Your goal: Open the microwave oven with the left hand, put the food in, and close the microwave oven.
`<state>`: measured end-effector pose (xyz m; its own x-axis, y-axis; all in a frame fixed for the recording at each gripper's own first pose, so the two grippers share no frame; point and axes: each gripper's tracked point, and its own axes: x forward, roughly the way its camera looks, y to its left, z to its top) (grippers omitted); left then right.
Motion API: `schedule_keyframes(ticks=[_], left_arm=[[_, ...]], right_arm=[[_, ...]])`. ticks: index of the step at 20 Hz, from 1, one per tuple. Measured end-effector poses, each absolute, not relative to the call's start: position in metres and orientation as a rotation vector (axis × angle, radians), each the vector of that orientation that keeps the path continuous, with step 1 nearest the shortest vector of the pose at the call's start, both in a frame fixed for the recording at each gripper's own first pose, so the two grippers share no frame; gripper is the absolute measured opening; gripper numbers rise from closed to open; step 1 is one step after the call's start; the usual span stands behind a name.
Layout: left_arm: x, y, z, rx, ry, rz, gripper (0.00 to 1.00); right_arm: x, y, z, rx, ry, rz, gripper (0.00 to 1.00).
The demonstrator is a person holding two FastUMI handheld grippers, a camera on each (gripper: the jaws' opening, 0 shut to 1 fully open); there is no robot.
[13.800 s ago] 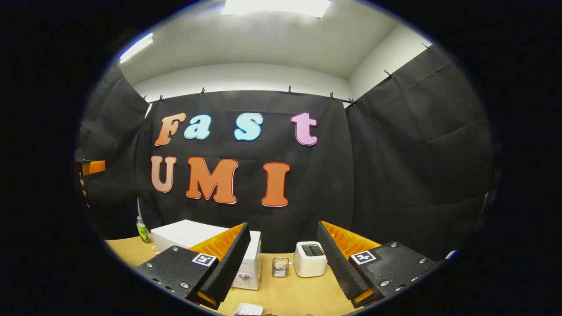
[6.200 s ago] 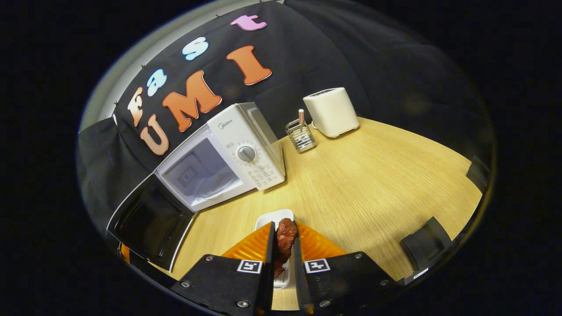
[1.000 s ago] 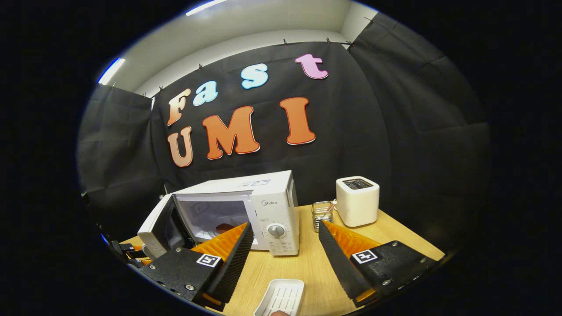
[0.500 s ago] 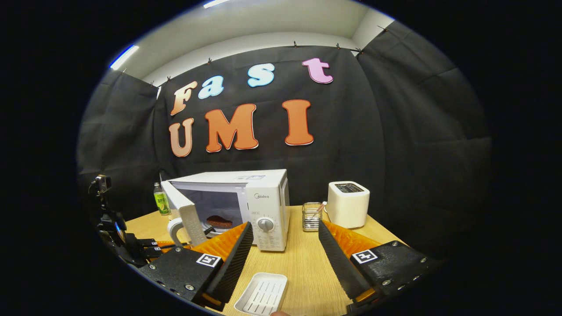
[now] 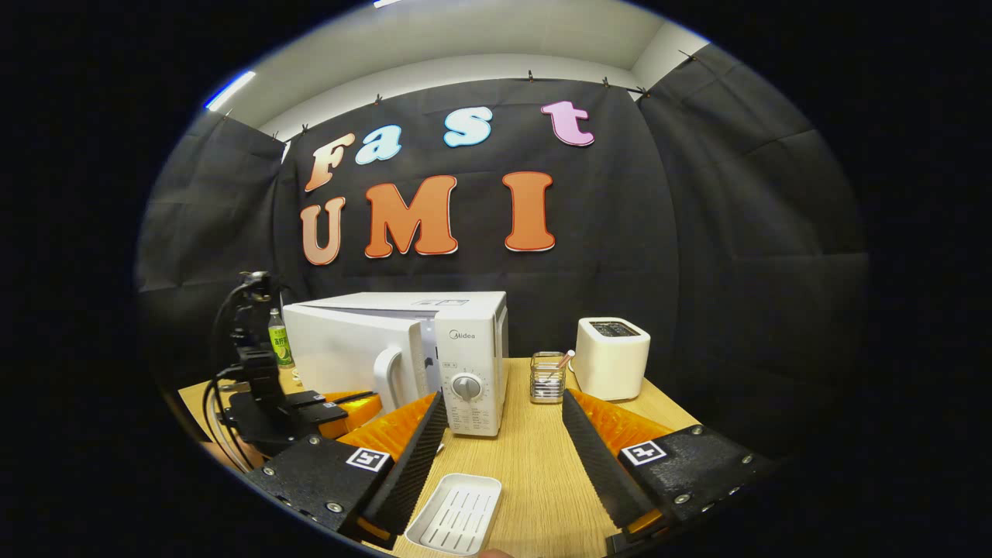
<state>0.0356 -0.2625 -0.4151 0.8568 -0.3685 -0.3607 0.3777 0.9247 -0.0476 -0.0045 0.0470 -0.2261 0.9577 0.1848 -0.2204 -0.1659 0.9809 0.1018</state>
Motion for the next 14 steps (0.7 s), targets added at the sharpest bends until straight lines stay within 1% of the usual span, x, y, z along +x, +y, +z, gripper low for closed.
schedule_keyframes(ticks=[1, 5, 6, 7, 8, 10, 12, 14], left_arm=[[0.041, -0.266, -0.421, 0.039, 0.38, -0.391, 0.08], [0.06, -0.274, -0.433, 0.07, 0.386, -0.361, 0.08], [0.064, -0.274, -0.433, 0.076, 0.38, -0.354, 0.07], [0.065, -0.281, -0.432, 0.062, 0.373, -0.363, 0.03], [0.065, -0.282, -0.433, 0.06, 0.372, -0.358, 0.04], [0.064, -0.287, -0.434, 0.055, 0.371, -0.351, 0.01], [0.072, -0.285, -0.435, 0.071, 0.363, -0.328, 0.0], [0.072, -0.287, -0.435, 0.064, 0.373, -0.331, 0.01]], right_arm=[[-0.005, 0.044, -0.226, 0.087, 0.231, 0.169, 0.93], [-0.009, 0.036, -0.228, 0.109, 0.231, 0.152, 0.93], [-0.009, 0.033, -0.229, 0.107, 0.234, 0.146, 0.93], [-0.01, 0.03, -0.229, 0.106, 0.234, 0.139, 0.93], [-0.01, 0.028, -0.23, 0.109, 0.234, 0.132, 0.93], [-0.009, 0.026, -0.231, 0.127, 0.235, 0.118, 0.93], [-0.011, 0.026, -0.23, 0.152, 0.242, 0.115, 0.93], [-0.014, 0.028, -0.228, 0.176, 0.241, 0.12, 0.93]])
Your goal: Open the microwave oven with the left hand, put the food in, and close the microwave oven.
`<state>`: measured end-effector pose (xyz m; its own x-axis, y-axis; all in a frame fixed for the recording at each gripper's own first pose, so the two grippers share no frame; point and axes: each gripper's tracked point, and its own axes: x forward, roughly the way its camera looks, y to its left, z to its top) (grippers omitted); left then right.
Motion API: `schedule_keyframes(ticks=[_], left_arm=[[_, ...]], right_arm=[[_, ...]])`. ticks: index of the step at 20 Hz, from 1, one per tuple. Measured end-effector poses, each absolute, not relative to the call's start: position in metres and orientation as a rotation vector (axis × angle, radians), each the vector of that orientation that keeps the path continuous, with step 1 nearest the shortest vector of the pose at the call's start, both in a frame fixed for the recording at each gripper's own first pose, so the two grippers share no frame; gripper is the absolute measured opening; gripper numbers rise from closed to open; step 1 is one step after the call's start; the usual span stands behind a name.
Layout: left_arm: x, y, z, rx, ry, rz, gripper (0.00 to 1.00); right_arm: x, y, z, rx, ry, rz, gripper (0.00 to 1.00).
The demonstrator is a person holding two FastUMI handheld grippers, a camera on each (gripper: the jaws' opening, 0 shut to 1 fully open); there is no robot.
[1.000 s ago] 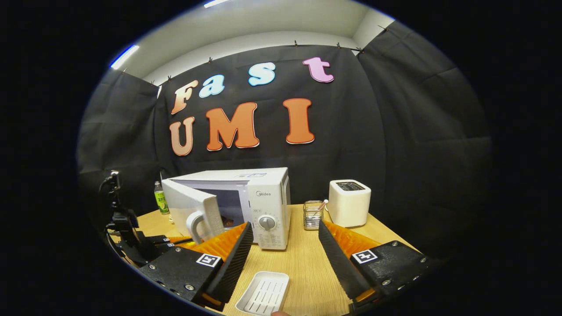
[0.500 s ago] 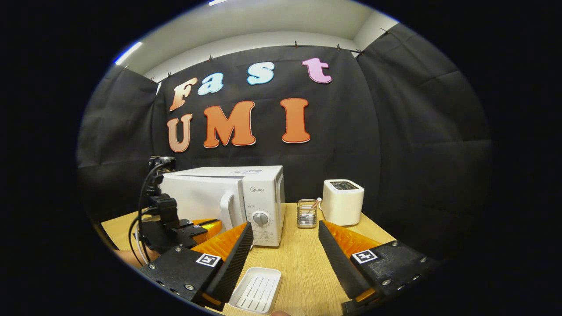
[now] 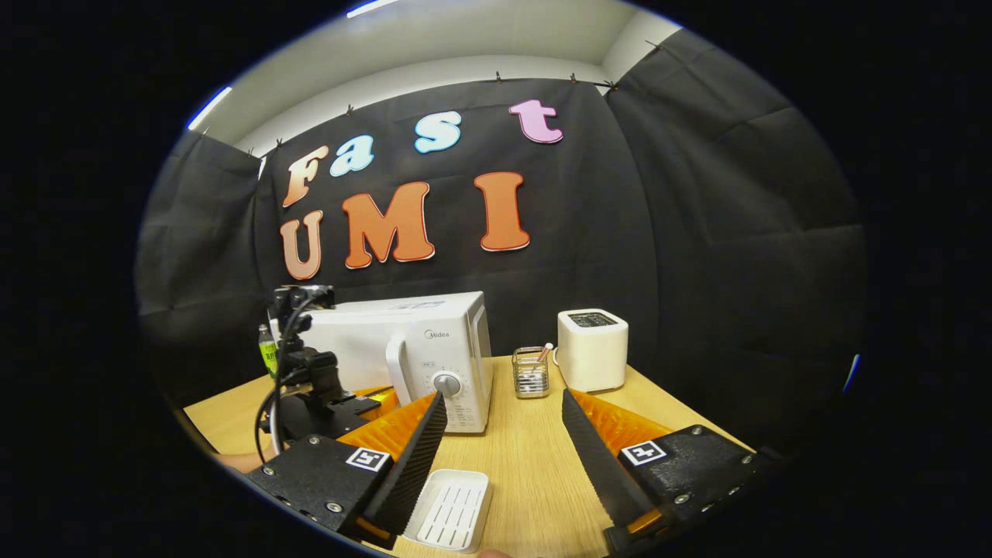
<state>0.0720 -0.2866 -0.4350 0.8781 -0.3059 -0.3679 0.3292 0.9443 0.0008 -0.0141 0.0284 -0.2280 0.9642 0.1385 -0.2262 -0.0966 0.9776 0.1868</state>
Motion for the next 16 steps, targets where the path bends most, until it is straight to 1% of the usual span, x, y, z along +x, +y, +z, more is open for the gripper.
schedule_keyframes(ticks=[3, 7, 10, 12, 13, 15, 16], left_arm=[[0.066, -0.274, -0.418, 0.083, 0.344, -0.325, 0.01], [0.045, -0.249, -0.365, 0.014, 0.296, -0.336, 0.01], [0.034, -0.209, -0.322, 0.005, 0.265, -0.302, 0.0], [0.028, -0.176, -0.291, -0.002, 0.243, -0.264, 0.05], [0.024, -0.163, -0.272, -0.027, 0.214, -0.255, 0.11], [0.018, -0.131, -0.229, -0.048, 0.154, -0.228, 0.33], [0.016, -0.114, -0.21, -0.041, 0.131, -0.21, 0.37]], right_arm=[[-0.016, 0.028, -0.224, 0.164, 0.237, 0.114, 0.93], [-0.009, 0.026, -0.203, 0.151, 0.197, 0.101, 0.93], [-0.002, 0.032, -0.19, 0.158, 0.168, 0.108, 0.93], [0.004, 0.036, -0.181, 0.145, 0.153, 0.111, 0.93], [0.006, 0.039, -0.175, 0.136, 0.142, 0.116, 0.93], [0.011, 0.044, -0.162, 0.122, 0.116, 0.124, 0.93], [0.014, 0.048, -0.156, 0.122, 0.106, 0.133, 0.93]])
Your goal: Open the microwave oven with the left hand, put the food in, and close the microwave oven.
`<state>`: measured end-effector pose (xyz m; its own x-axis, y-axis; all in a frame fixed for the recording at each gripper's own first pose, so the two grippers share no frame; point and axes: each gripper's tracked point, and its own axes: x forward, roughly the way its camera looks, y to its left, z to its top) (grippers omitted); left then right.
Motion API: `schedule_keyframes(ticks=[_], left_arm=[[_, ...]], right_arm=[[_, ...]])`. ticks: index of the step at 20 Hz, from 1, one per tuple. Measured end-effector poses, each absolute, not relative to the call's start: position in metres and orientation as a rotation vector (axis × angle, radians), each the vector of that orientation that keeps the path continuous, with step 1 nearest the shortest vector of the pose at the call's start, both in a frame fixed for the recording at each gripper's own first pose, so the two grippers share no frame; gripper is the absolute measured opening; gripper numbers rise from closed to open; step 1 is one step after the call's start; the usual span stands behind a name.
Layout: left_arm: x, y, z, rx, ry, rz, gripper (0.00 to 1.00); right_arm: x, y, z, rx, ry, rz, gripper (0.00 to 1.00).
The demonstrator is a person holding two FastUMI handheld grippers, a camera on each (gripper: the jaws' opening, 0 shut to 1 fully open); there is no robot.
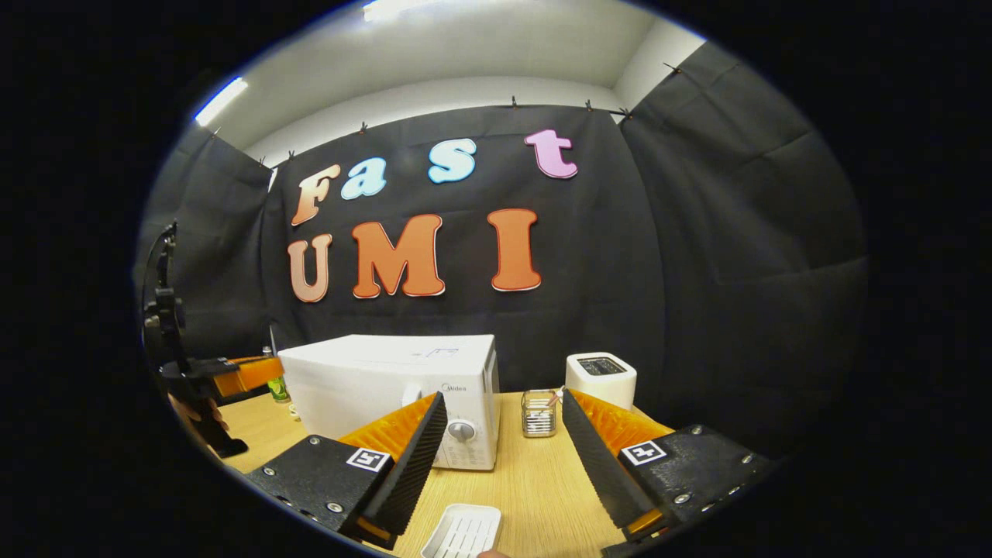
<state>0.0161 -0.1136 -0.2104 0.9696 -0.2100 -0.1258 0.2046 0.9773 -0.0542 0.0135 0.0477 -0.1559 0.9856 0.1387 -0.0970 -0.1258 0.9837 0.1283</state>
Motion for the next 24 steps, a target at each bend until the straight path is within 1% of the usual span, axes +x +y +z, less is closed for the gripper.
schedule_keyframes(ticks=[1, 2, 3, 6, 7, 8, 11, 13, 14, 15, 16, 17, 18, 19, 20, 21, 22, 24], left_arm=[[0.011, -0.102, -0.196, -0.032, 0.116, -0.201, 0.47], [0.006, -0.091, -0.184, -0.023, 0.115, -0.196, 0.48], [-0.002, -0.08, -0.177, -0.013, 0.136, -0.198, 0.55], [-0.023, -0.043, -0.142, 0.006, 0.127, -0.172, 0.68], [-0.028, -0.027, -0.129, 0.022, 0.115, -0.142, 0.72], [-0.032, -0.012, -0.115, 0.045, 0.094, -0.113, 0.72], [-0.045, 0.021, -0.074, 0.107, 0.048, -0.027, 0.8], [-0.051, 0.03, -0.051, 0.104, 0.044, -0.006, 0.86], [-0.052, 0.036, -0.044, 0.103, 0.053, 0.007, 0.83], [-0.053, 0.044, -0.035, 0.101, 0.058, 0.023, 0.86], [-0.054, 0.048, -0.027, 0.097, 0.061, 0.034, 0.86], [-0.055, 0.052, -0.022, 0.095, 0.067, 0.044, 0.83], [-0.054, 0.055, -0.015, 0.089, 0.07, 0.055, 0.86], [-0.052, 0.055, -0.011, 0.089, 0.074, 0.056, 0.86], [-0.05, 0.053, -0.006, 0.097, 0.072, 0.053, 0.86], [-0.047, 0.054, -0.003, 0.111, 0.067, 0.059, 0.86], [-0.045, 0.055, 0.001, 0.13, 0.058, 0.067, 0.83], [-0.039, 0.054, 0.007, 0.145, 0.045, 0.081, 0.89]], right_arm=[[0.016, 0.051, -0.151, 0.124, 0.101, 0.139, 0.93], [0.019, 0.054, -0.144, 0.124, 0.094, 0.143, 0.93], [0.021, 0.055, -0.137, 0.119, 0.086, 0.143, 0.93], [0.022, 0.06, -0.11, 0.083, 0.038, 0.159, 0.93], [0.022, 0.067, -0.1, 0.075, 0.023, 0.18, 0.93], [0.02, 0.072, -0.091, 0.067, 0.017, 0.196, 0.93], [0.02, 0.085, -0.056, 0.045, -0.029, 0.237, 0.93], [0.019, 0.092, -0.033, 0.011, -0.056, 0.244, 0.94], [0.02, 0.093, -0.023, -0.01, -0.067, 0.24, 0.94], [0.019, 0.093, -0.013, -0.027, -0.08, 0.236, 0.94], [0.018, 0.096, -0.003, -0.033, -0.09, 0.236, 0.94], [0.019, 0.099, 0.005, -0.03, -0.095, 0.239, 0.95], [0.02, 0.102, 0.009, -0.022, -0.095, 0.243, 0.95], [0.022, 0.105, 0.014, -0.007, -0.094, 0.248, 0.95], [0.025, 0.108, 0.018, 0.008, -0.095, 0.254, 0.99], [0.029, 0.109, 0.018, 0.014, -0.087, 0.258, 0.96], [0.033, 0.109, 0.019, 0.015, -0.084, 0.255, 0.95], [0.038, 0.108, 0.027, 0.017, -0.097, 0.246, 0.95]])
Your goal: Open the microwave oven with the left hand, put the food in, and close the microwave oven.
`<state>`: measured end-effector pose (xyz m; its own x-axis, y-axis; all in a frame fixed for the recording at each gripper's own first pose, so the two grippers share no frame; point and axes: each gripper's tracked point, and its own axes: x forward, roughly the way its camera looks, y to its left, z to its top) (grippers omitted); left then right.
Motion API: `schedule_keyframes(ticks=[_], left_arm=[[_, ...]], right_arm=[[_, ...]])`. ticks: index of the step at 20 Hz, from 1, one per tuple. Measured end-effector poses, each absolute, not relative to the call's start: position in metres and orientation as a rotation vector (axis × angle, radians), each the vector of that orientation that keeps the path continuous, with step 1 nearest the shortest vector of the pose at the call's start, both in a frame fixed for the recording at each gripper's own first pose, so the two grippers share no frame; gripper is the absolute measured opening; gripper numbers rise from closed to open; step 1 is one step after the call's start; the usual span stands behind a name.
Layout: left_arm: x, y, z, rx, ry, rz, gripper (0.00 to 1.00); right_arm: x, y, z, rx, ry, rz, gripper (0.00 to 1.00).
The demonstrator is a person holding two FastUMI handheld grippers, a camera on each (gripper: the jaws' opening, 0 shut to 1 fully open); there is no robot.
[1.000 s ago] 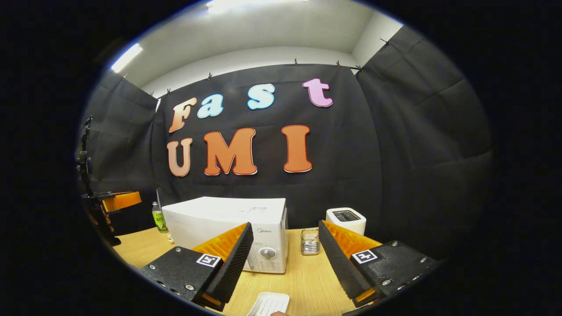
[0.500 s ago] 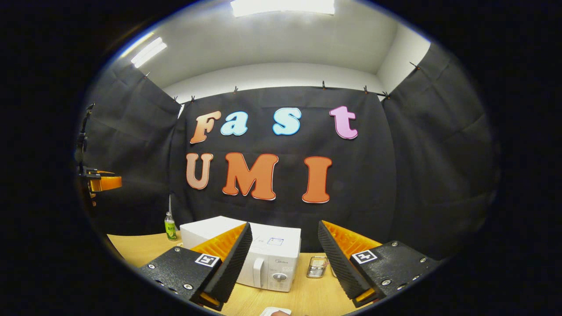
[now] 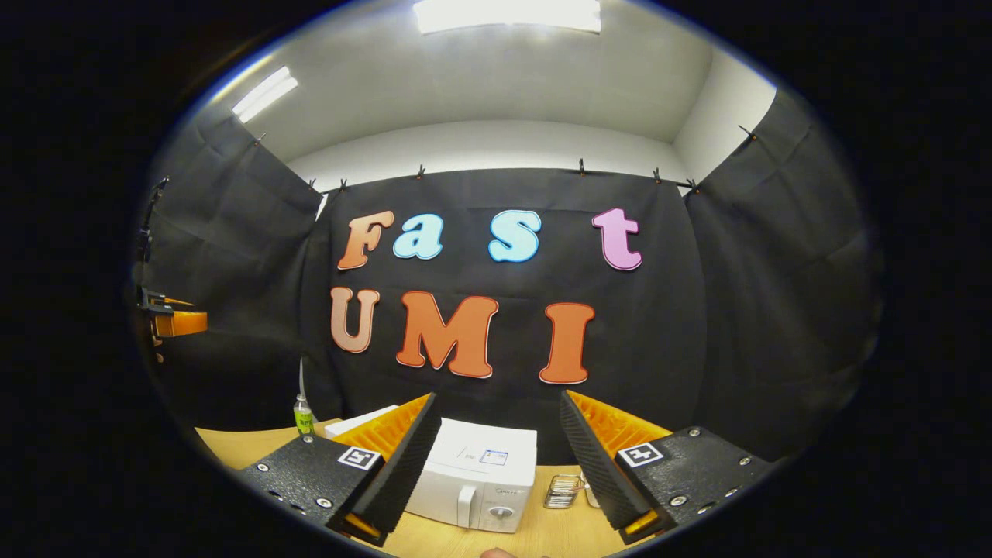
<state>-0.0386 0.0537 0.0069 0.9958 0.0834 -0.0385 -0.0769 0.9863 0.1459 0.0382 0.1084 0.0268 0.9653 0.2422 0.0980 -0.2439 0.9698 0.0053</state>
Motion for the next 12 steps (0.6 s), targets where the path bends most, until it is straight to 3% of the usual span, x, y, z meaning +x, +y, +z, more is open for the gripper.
schedule_keyframes(ticks=[12], left_arm=[[-0.016, 0.024, 0.026, 0.18, 0.035, 0.067, 0.86]], right_arm=[[0.046, 0.091, 0.043, 0.052, -0.09, 0.262, 0.99]])
